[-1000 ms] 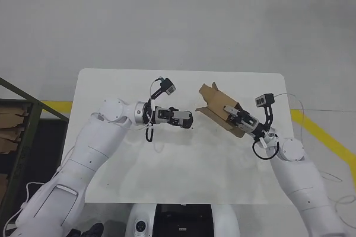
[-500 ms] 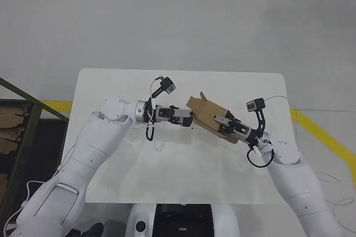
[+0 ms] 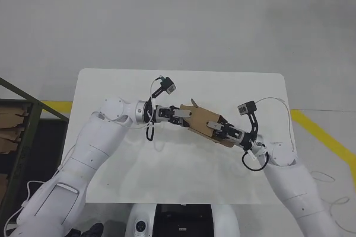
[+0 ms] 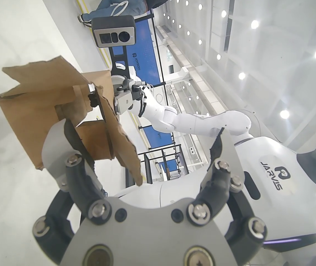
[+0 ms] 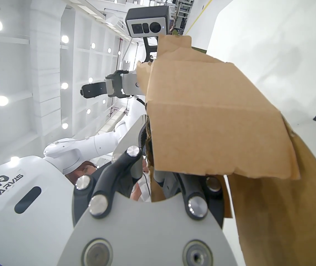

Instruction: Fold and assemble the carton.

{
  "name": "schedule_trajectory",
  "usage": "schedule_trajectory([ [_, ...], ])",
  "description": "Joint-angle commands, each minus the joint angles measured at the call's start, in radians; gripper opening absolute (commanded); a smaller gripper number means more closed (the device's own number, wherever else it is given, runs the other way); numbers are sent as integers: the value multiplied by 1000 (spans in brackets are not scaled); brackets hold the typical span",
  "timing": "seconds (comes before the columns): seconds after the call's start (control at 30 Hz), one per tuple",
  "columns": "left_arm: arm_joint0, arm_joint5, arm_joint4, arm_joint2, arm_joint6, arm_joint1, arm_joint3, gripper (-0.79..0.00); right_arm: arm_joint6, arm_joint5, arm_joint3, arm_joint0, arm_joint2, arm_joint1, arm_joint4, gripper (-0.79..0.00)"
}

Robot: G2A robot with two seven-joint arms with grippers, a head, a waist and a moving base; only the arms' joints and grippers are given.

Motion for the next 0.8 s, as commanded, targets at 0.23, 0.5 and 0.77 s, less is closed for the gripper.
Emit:
schedule_trajectory([
  [0.23,5,-3,5,-18,7,4,-1,0,12,-9,1,-3,2,1,9,-785],
  [0.5,11,-4,24,-65,24,18,-4,0,39,-13,-11,-18,7,4,24,-785],
  [0.77,10,0,47,-104,47,28,-1,0,80,-11,-39,-36,-18,3,16,-785],
])
